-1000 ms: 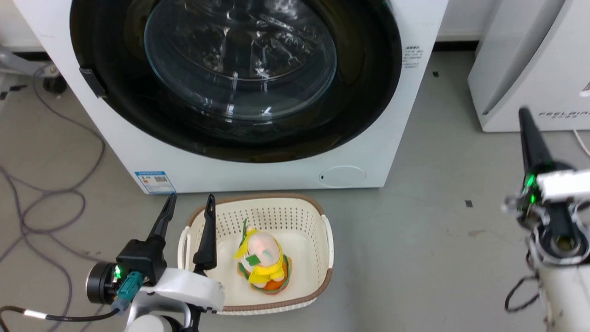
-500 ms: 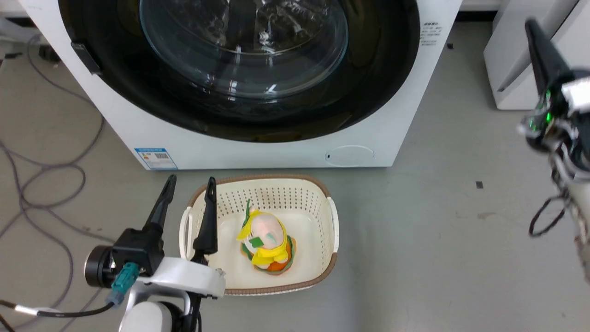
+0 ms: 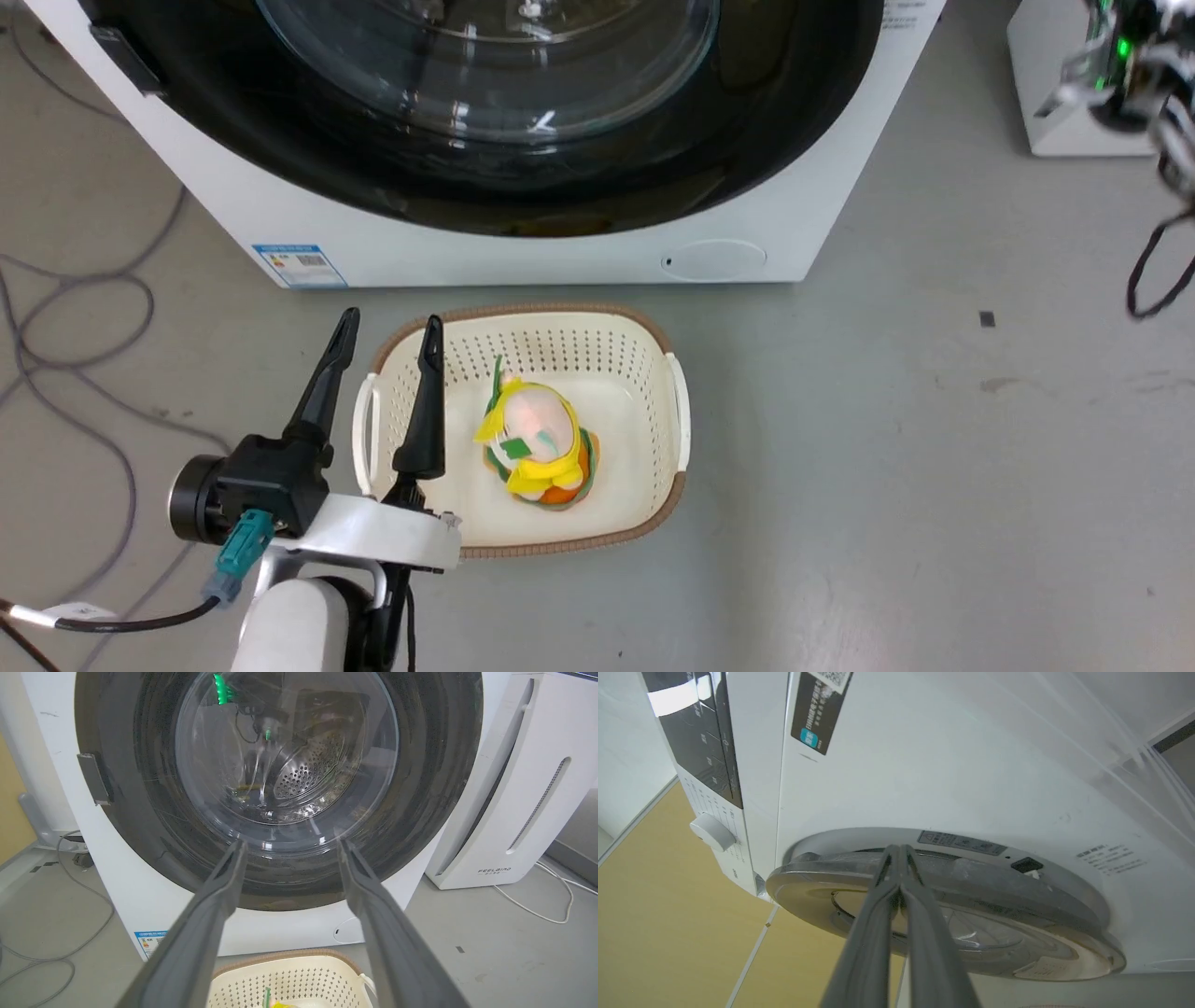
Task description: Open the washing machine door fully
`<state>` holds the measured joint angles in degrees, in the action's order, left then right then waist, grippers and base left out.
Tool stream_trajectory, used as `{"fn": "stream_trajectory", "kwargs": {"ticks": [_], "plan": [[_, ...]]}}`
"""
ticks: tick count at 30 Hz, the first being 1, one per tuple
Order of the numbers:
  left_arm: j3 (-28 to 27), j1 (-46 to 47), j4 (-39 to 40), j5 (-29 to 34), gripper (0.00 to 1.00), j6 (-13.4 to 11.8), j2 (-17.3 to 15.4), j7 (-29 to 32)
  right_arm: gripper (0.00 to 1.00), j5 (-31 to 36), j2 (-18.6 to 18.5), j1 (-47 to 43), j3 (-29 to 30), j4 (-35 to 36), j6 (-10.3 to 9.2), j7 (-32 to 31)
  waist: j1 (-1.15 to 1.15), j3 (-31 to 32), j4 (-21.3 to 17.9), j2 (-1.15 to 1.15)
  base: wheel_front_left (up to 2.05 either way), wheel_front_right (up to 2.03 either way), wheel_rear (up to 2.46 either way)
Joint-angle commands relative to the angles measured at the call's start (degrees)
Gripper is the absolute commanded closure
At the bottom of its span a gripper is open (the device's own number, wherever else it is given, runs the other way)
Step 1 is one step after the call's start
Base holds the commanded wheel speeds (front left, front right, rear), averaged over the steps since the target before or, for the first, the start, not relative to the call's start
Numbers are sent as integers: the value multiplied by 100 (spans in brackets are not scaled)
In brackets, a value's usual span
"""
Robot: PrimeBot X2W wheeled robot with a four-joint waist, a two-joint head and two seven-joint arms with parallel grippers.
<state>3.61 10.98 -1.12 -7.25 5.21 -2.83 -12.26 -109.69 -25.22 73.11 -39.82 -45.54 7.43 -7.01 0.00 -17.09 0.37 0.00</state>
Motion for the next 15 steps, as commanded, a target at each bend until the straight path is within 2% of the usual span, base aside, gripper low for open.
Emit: {"fn": "stream_trajectory", "kwargs": {"ticks": [1,15], "plan": [[24,123,21,-46,0,27,-5,-75,100,-253,-67,335,-249,-203,5,-102,0,-76,2,0,0,0,0],[70,419,46,-196,0,103,-5,-242,100,-1235,276,2217,-2483,-1561,6,-1249,0,-538,69,0,0,0,0]]}}
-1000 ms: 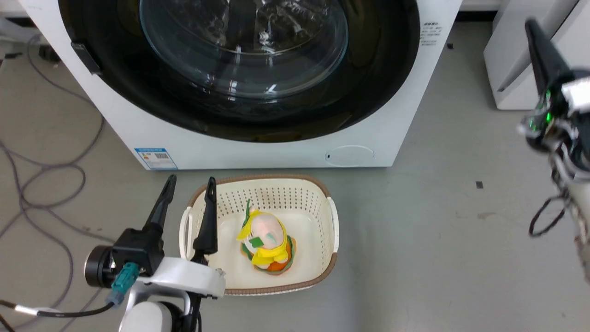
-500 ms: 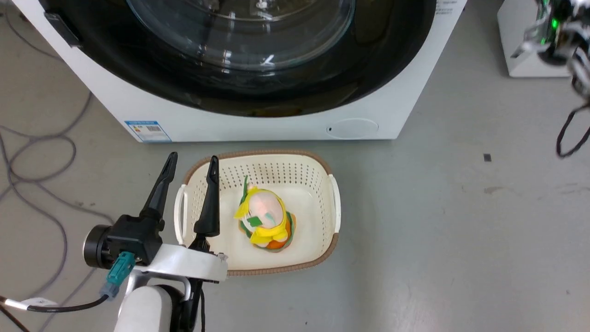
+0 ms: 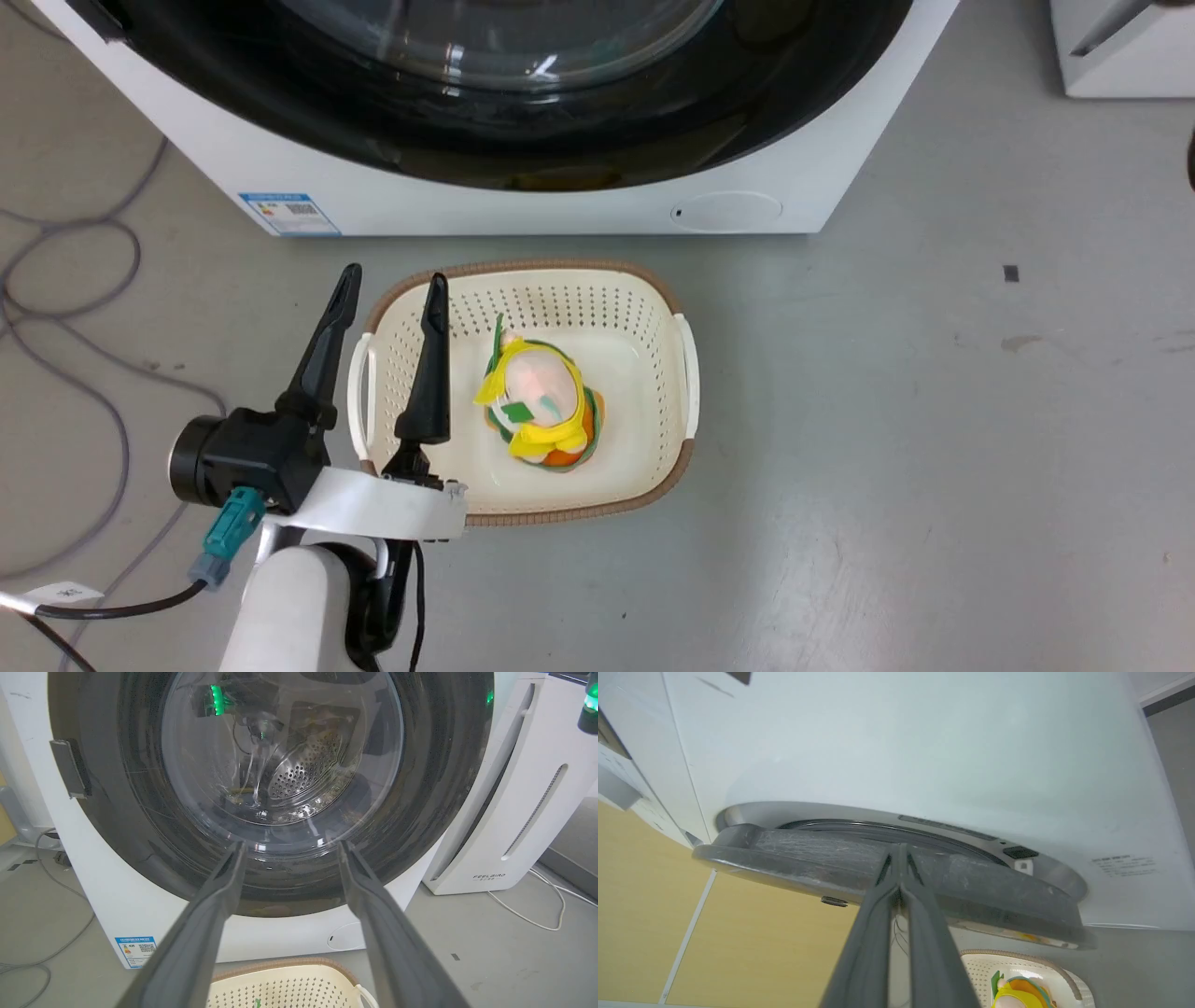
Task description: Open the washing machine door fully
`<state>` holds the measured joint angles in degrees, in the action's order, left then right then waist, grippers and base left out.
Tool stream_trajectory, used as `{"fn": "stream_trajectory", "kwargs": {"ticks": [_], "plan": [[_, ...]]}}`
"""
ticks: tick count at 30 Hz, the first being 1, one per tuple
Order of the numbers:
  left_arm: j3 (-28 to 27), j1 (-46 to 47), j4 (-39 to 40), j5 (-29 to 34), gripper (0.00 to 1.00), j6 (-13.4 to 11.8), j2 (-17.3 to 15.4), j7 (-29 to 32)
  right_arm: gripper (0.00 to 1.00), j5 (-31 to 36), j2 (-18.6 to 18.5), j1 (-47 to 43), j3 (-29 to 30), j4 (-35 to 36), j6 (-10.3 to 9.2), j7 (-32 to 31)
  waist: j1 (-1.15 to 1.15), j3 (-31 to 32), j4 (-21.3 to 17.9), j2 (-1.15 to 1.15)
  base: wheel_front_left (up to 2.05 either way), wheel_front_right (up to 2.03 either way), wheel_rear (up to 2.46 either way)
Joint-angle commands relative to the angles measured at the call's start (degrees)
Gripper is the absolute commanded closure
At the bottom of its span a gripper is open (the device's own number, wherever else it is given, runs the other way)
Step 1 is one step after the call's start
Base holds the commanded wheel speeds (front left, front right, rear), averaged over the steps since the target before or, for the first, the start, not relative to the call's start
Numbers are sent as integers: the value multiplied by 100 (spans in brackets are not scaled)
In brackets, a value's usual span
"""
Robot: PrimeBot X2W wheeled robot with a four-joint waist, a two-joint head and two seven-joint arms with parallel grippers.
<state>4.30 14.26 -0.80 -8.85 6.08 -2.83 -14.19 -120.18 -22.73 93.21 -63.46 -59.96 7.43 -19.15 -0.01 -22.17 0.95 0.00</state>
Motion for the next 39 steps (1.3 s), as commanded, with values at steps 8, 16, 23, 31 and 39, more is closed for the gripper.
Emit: {"fn": "stream_trajectory", "kwargs": {"ticks": [8,16,23,31,39], "plan": [[26,183,22,-88,0,21,-5,-81,100,-281,474,459,-675,-518,6,-225,1,-186,50,0,0,0,0],[58,184,8,-131,0,-16,-5,-81,100,-208,654,372,-780,-624,6,-269,1,-193,78,0,0,0,0],[90,150,-41,-143,0,-45,-5,-81,100,-238,637,197,-802,-449,6,-407,1,-105,50,0,0,0,0],[104,57,-150,-119,0,-57,-5,-81,100,-365,410,-262,-812,71,6,-677,1,134,-5,0,0,0,0],[92,-109,-295,-59,0,-39,-5,-81,100,-565,87,-896,-830,816,6,-787,1,467,-12,0,0,0,0]]}}
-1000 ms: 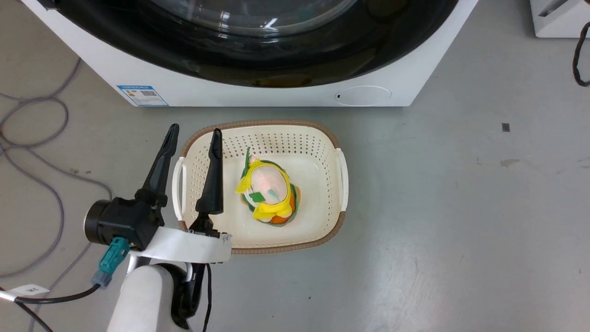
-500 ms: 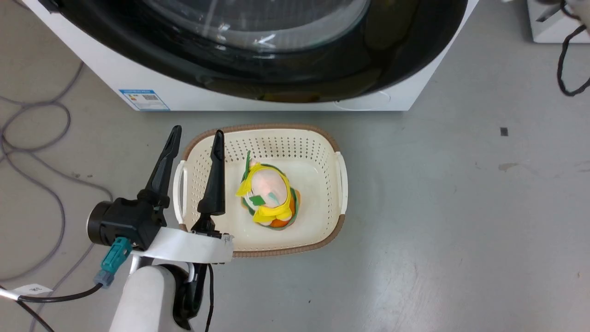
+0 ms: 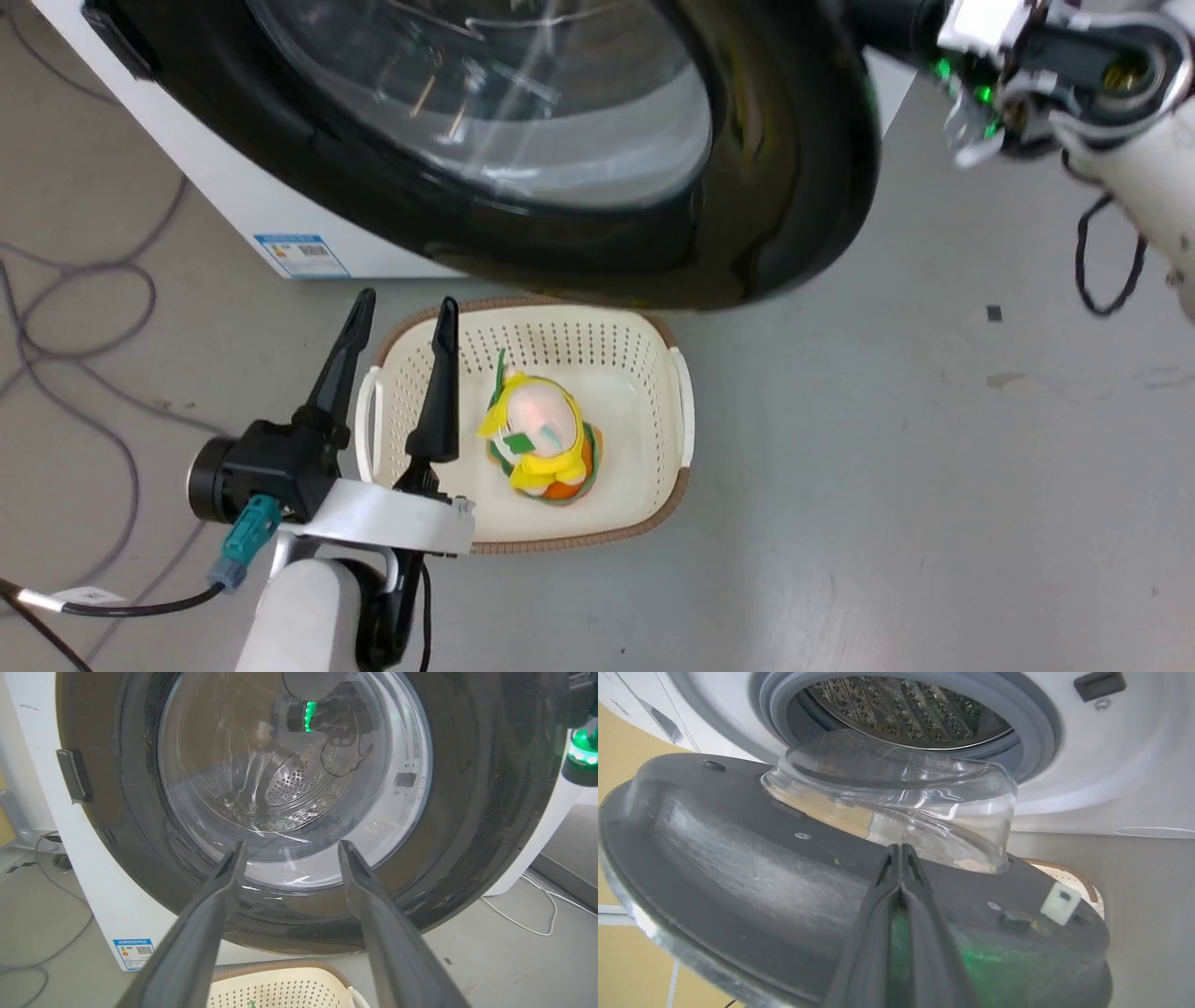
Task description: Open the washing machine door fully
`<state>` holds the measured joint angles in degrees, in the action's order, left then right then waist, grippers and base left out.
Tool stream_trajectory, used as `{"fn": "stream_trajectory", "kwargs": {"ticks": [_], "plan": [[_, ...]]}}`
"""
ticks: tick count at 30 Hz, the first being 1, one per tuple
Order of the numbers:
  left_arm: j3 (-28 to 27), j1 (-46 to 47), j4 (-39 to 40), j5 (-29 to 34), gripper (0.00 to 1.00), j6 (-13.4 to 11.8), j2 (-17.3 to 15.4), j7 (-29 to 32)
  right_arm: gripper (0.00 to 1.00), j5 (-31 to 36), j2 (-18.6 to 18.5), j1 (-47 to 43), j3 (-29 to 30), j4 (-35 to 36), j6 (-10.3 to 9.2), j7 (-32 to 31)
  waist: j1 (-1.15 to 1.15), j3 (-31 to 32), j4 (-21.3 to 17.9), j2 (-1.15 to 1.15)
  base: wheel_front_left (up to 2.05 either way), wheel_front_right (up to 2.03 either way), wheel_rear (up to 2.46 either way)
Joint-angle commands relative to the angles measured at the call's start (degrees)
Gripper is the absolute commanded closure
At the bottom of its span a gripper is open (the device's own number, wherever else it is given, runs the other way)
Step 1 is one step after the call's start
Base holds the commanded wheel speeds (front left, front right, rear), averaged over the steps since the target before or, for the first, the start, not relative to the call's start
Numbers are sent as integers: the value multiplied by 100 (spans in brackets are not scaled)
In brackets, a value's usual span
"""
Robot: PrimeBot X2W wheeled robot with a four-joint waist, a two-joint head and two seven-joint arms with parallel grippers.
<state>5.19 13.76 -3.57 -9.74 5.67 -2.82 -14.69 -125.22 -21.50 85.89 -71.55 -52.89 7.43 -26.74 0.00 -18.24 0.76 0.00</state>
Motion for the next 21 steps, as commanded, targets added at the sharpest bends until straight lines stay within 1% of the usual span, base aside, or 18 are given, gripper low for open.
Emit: {"fn": "stream_trajectory", "kwargs": {"ticks": [1,7,8,16,17,21], "plan": [[-7,-81,-27,38,0,4,-6,-30,100,-91,-84,-243,-24,237,6,-37,0,103,11,0,0,0,0],[-30,-229,-97,62,0,17,-6,-30,100,-224,-406,-730,-54,1077,6,46,0,312,68,0,0,0,0],[-30,-229,-97,62,0,17,-6,-30,100,-224,-406,-730,-54,1077,6,46,0,312,68,0,0,0,0],[-47,-376,-170,94,0,29,-6,-30,100,-387,-795,-1276,-110,2278,6,244,0,473,150,0,0,0,0],[-43,-398,-192,98,0,30,-6,-30,100,-391,-851,-1379,-127,2517,6,279,0,499,176,0,0,0,0],[-48,-430,-236,94,0,13,-6,-30,100,-379,-892,-1551,-153,2964,6,294,0,546,214,0,0,0,0]]}}
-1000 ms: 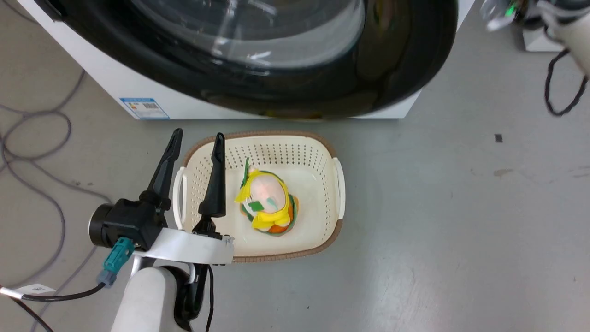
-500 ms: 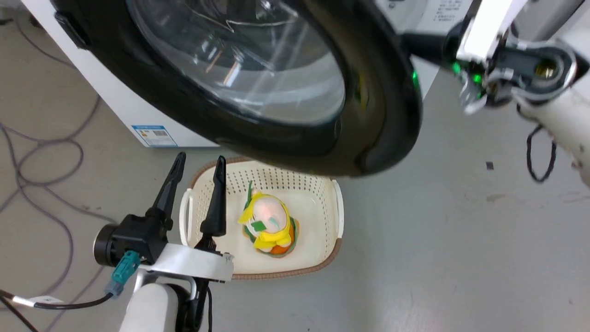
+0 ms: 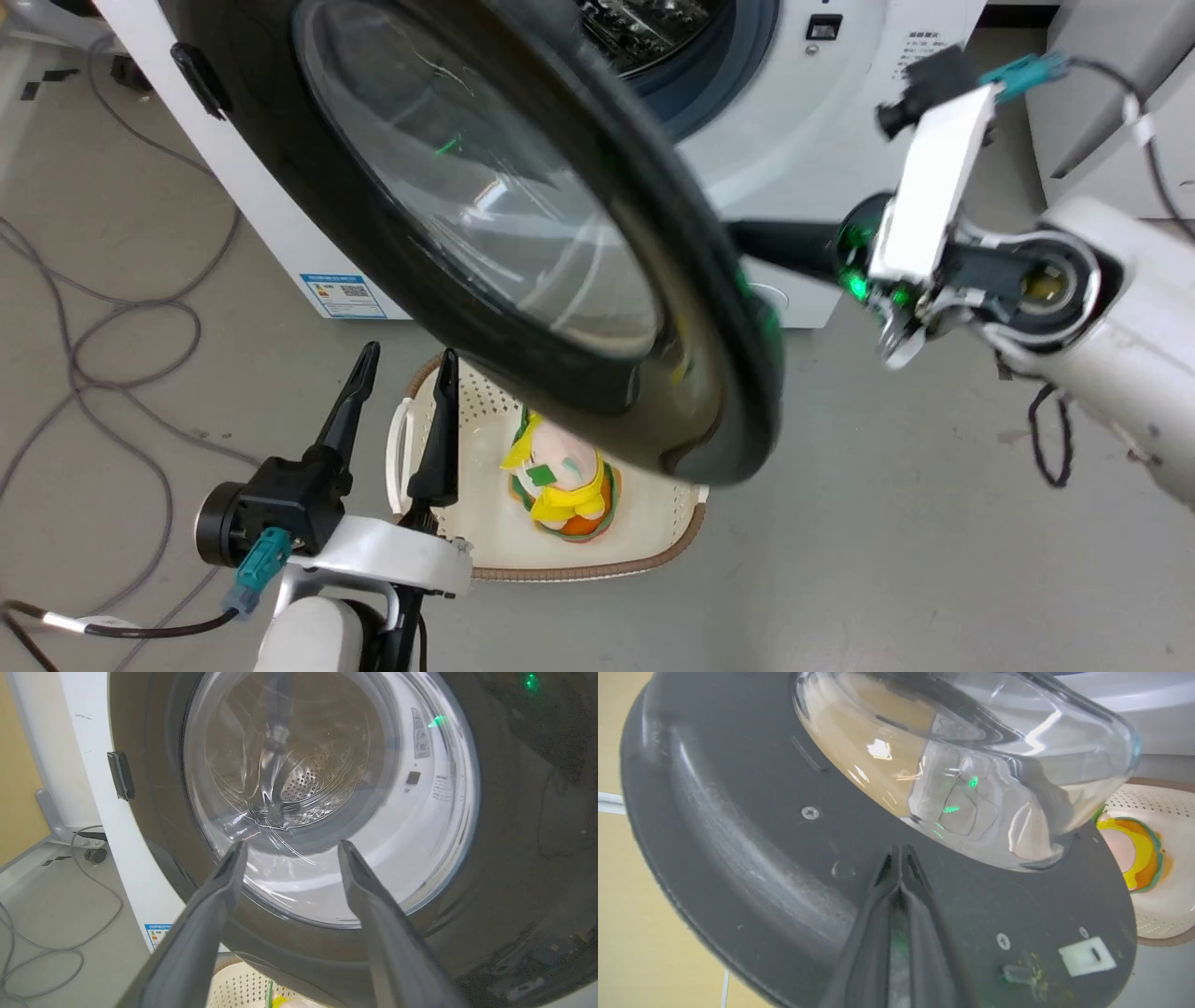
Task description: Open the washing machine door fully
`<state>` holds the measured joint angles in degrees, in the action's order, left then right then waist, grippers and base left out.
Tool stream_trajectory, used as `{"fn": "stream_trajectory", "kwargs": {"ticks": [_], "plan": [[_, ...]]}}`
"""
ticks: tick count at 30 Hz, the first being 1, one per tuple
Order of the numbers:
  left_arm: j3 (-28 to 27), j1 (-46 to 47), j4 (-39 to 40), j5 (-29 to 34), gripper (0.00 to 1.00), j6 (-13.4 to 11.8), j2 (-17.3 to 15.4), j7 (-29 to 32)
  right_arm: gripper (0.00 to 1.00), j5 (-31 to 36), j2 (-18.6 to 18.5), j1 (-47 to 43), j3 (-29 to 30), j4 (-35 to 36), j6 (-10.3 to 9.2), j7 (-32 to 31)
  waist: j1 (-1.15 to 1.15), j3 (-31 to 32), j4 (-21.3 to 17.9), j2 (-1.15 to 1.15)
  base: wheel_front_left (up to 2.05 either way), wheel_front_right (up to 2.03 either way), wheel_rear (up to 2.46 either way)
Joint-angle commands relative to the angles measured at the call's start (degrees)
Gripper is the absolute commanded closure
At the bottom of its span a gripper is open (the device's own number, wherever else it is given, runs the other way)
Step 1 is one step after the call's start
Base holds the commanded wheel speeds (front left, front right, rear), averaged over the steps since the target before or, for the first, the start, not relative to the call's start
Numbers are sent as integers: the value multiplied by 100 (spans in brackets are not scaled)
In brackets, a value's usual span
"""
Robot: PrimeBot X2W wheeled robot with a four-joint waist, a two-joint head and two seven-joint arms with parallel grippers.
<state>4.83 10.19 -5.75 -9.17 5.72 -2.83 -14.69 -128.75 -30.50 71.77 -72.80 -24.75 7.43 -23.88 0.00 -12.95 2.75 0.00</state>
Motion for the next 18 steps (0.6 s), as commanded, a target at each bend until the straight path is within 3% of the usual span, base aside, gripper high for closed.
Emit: {"fn": "stream_trajectory", "kwargs": {"ticks": [1,18], "plan": [[-15,-81,-29,34,0,5,-5,-30,100,-21,15,-177,-32,256,6,9,0,29,20,0,0,0,0],[5,-151,-149,-21,0,-69,-5,-30,100,162,175,-680,-54,1180,6,-136,0,149,114,0,0,0,0]]}}
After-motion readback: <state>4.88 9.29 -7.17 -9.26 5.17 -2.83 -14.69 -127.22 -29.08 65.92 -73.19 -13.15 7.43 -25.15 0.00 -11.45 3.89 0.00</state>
